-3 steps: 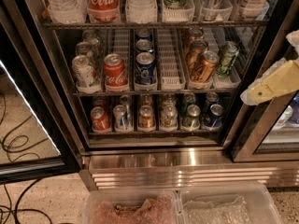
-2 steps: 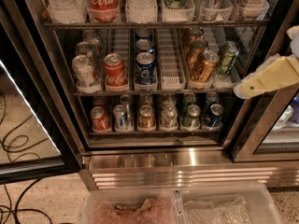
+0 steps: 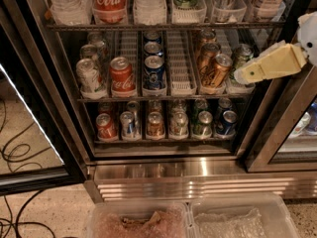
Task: Pick blue plastic bottle from top shelf of fridge
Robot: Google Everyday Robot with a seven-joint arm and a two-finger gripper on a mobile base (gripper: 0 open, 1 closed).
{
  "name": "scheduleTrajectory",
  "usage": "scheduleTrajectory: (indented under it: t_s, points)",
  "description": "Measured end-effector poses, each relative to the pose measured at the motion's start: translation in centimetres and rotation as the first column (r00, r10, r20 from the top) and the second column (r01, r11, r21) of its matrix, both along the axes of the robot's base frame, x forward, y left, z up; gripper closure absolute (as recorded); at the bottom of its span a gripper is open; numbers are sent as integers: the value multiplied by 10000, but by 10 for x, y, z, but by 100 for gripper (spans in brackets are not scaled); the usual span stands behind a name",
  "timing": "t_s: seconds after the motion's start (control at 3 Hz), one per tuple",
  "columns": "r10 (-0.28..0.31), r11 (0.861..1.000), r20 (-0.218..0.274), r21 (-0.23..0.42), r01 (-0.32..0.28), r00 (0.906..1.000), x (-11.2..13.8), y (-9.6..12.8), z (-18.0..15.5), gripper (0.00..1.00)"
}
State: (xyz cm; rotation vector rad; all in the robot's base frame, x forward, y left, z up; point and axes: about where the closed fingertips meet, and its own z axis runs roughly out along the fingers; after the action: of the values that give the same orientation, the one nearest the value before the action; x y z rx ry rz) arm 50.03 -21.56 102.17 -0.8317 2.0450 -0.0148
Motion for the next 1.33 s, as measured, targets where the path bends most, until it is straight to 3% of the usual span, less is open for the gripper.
scheduleTrajectory:
  t_s: [0.33, 0.67, 1.0, 1.33]
  points:
    - [-752, 9958, 164, 543, 742, 9970, 18, 5, 4, 0]
    - [-753, 9958, 165, 543, 743, 9970, 18, 6, 4, 0]
    - [-1122, 9919, 542, 658, 1086, 9922, 27, 7, 4, 0]
    - [-2434, 9559, 1432, 2030, 2123, 9593, 53, 5, 21, 0]
